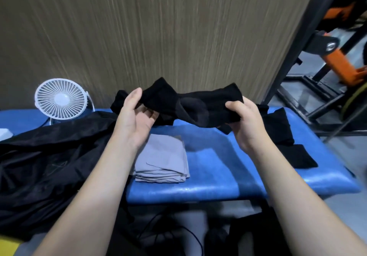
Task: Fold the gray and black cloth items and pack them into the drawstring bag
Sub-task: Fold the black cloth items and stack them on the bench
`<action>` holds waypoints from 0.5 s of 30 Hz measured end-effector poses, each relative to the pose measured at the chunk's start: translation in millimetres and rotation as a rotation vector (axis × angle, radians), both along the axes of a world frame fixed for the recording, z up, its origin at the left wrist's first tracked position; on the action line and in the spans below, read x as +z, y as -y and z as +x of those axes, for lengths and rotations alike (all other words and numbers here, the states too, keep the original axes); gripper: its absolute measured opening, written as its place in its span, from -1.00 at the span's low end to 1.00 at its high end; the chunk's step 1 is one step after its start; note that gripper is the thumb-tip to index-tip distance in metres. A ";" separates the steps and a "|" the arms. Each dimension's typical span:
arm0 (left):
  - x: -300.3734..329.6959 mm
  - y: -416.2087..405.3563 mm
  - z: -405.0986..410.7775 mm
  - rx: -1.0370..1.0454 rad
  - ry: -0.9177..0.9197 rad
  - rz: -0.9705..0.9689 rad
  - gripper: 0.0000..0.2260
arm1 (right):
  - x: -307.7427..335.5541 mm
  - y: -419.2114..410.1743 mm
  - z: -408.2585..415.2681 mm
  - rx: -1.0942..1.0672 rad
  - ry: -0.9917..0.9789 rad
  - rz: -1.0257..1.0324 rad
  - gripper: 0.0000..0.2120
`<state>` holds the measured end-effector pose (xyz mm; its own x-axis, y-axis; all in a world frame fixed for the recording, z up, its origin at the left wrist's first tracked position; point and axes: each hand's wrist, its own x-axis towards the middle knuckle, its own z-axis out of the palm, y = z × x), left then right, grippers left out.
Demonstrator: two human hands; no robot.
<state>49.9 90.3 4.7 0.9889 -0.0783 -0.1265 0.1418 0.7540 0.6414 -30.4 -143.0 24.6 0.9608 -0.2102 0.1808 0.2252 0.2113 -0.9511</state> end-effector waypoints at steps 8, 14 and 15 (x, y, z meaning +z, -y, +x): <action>-4.5 30.4 -33.8 -0.310 0.131 0.393 -0.68 | -12.5 59.9 -31.8 -0.073 -0.007 -0.131 -0.77; -14.4 68.7 -50.2 -0.348 0.397 0.900 -0.47 | -18.4 85.1 -45.6 -0.110 -0.062 -0.185 -0.89; -14.7 73.1 -49.8 -0.311 0.461 1.033 -0.49 | -18.7 90.0 -48.1 -0.109 -0.074 -0.176 -0.90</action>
